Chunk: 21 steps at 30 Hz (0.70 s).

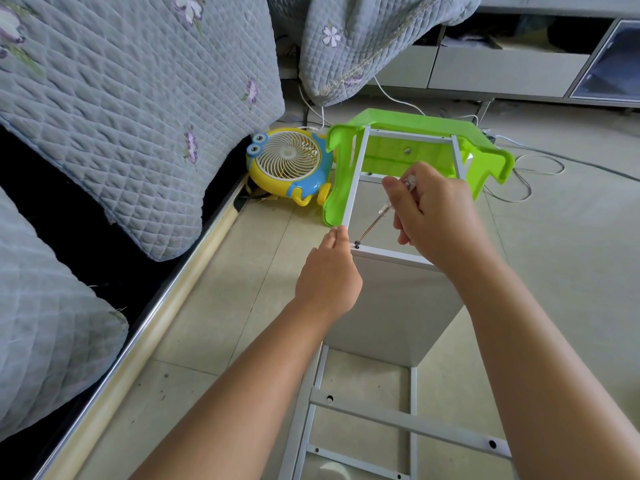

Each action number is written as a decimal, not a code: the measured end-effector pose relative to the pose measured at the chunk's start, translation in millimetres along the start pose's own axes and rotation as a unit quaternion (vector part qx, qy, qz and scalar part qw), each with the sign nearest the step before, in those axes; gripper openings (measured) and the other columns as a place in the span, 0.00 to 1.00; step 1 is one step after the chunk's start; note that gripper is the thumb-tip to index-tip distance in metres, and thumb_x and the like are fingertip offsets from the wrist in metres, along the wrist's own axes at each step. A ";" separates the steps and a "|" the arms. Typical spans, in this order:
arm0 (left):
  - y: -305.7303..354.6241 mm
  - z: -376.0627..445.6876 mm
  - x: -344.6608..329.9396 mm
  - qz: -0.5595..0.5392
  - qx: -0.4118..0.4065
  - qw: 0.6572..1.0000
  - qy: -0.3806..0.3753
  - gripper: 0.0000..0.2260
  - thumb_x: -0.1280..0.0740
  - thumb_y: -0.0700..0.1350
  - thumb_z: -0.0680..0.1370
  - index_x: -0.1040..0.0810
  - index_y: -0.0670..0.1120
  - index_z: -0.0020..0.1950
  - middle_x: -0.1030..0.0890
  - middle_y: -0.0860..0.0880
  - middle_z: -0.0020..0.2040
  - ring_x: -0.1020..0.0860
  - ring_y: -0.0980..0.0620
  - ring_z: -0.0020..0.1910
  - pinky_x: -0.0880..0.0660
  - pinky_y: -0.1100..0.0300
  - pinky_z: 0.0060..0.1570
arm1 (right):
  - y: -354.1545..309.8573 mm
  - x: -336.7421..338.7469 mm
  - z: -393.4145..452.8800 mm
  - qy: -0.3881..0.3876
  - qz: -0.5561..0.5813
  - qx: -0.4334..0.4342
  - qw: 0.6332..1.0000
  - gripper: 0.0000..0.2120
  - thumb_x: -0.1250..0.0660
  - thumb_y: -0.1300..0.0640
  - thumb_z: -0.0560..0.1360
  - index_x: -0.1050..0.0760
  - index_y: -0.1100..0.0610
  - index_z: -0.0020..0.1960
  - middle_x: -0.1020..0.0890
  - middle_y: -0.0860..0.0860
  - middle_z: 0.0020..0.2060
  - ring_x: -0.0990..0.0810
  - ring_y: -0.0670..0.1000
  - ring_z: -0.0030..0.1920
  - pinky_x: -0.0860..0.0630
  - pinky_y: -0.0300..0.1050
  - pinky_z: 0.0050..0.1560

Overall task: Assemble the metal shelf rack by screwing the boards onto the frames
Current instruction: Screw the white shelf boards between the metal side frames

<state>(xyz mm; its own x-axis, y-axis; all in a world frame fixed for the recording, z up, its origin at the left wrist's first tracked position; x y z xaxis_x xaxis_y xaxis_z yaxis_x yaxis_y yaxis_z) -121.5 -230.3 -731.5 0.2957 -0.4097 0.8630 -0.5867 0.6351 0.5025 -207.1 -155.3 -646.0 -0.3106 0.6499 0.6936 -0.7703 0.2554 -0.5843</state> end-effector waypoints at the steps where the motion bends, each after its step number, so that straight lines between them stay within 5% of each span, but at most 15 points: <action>1: 0.7 -0.4 0.4 -0.002 0.004 1.000 0.000 0.24 0.49 0.37 0.81 0.52 0.42 0.76 0.48 0.47 0.77 0.42 0.49 0.74 0.43 0.59 0.70 | -1.3 -0.2 0.8 -0.003 -0.014 0.002 1.000 0.12 0.43 0.51 0.79 0.34 0.58 0.42 0.20 0.62 0.34 0.21 0.63 0.35 0.24 0.55 0.39; 9: 1.4 -2.4 4.9 -0.058 0.012 0.998 -0.016 0.22 0.51 0.40 0.82 0.49 0.44 0.76 0.46 0.49 0.77 0.41 0.48 0.73 0.43 0.59 0.68 | -19.5 5.4 13.8 -0.067 -0.085 0.006 0.994 0.12 0.44 0.53 0.79 0.31 0.61 0.44 0.19 0.61 0.38 0.21 0.61 0.37 0.23 0.52 0.41; 12: -4.8 -1.9 8.7 -0.044 -0.012 0.998 -0.040 0.22 0.52 0.40 0.82 0.50 0.43 0.76 0.47 0.49 0.77 0.45 0.51 0.75 0.48 0.60 0.69 | -25.5 5.9 19.6 -0.117 -0.083 0.008 0.990 0.10 0.42 0.55 0.79 0.28 0.62 0.47 0.20 0.59 0.38 0.26 0.55 0.31 0.27 0.44 0.35; 14: -11.2 -1.3 7.9 -0.038 -0.035 0.997 -0.052 0.22 0.52 0.41 0.82 0.51 0.44 0.76 0.49 0.49 0.77 0.49 0.53 0.76 0.50 0.60 0.71 | -28.0 5.3 24.9 -0.166 -0.094 0.005 0.982 0.09 0.41 0.55 0.78 0.30 0.59 0.43 0.21 0.56 0.36 0.29 0.49 0.27 0.31 0.38 0.27; 21: -12.1 2.1 4.2 -0.077 -0.035 0.995 -0.055 0.22 0.53 0.42 0.83 0.53 0.45 0.77 0.51 0.50 0.77 0.52 0.54 0.76 0.51 0.61 0.71 | -41.9 7.0 39.3 -0.242 -0.285 0.022 0.927 0.19 0.39 0.50 0.77 0.40 0.54 0.31 0.29 0.51 0.33 0.31 0.50 0.38 0.40 0.35 0.29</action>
<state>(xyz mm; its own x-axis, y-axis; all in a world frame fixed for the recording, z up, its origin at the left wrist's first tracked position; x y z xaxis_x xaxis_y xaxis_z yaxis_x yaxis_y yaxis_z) -114.7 -241.1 -734.1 0.2911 -0.5732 0.7660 -0.4862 0.6009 0.6344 -198.9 -189.7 -600.1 -0.0517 0.0179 0.9985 -0.9046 0.4227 -0.0544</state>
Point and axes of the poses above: each hand's wrist, its own z-axis towards the middle knuckle, its own x-axis out of the back of the hand, y = z × x, the point moved 3 cm from there along z, towards the middle knuckle
